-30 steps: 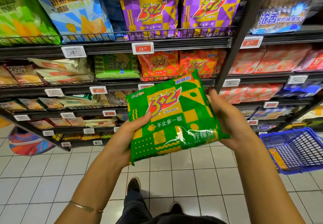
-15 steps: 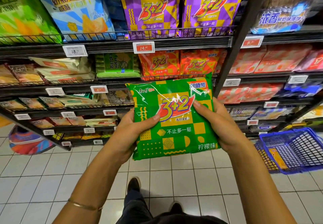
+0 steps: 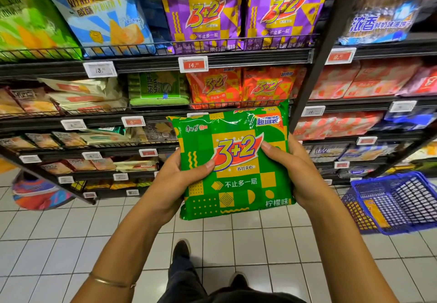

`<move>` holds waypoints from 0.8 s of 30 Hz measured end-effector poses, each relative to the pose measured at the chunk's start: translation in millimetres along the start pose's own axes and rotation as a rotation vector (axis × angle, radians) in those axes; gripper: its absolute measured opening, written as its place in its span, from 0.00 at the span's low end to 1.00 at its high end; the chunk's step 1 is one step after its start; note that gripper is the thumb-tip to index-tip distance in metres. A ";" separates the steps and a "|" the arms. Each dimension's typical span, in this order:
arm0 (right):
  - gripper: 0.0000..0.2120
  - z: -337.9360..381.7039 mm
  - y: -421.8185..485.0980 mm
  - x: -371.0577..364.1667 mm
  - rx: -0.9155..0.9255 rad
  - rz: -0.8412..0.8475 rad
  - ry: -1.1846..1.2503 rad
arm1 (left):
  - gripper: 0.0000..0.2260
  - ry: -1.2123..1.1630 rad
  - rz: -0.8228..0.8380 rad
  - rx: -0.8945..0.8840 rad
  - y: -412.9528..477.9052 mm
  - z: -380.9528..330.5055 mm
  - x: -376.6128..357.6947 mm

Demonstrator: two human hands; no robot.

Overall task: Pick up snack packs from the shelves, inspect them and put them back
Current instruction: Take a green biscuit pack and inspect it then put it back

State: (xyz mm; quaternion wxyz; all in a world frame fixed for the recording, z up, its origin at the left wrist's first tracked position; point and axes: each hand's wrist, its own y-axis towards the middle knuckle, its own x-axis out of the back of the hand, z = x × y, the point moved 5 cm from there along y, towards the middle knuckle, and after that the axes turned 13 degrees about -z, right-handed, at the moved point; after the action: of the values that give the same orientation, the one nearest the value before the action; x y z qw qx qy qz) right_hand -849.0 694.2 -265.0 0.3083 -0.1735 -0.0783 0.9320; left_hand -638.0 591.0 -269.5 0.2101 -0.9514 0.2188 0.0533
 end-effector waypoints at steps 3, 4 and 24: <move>0.27 -0.6 -0.2 1.6 -0.004 0.001 -0.005 | 0.28 -0.010 0.010 0.009 0.2 0.2 -1.5; 0.27 -0.4 -0.4 2.1 -0.005 0.001 -0.007 | 0.29 -0.013 0.011 0.012 0.3 0.1 -1.6; 0.26 -1.2 0.1 -6.0 -0.040 -0.060 0.057 | 0.27 -0.047 -0.073 0.026 2.8 1.1 4.7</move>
State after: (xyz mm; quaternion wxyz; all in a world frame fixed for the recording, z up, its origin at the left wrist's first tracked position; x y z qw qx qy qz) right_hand -844.1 690.5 -264.5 0.3347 -0.2035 -0.0934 0.9153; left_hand -635.0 587.4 -272.4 0.2292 -0.9545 0.1794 0.0649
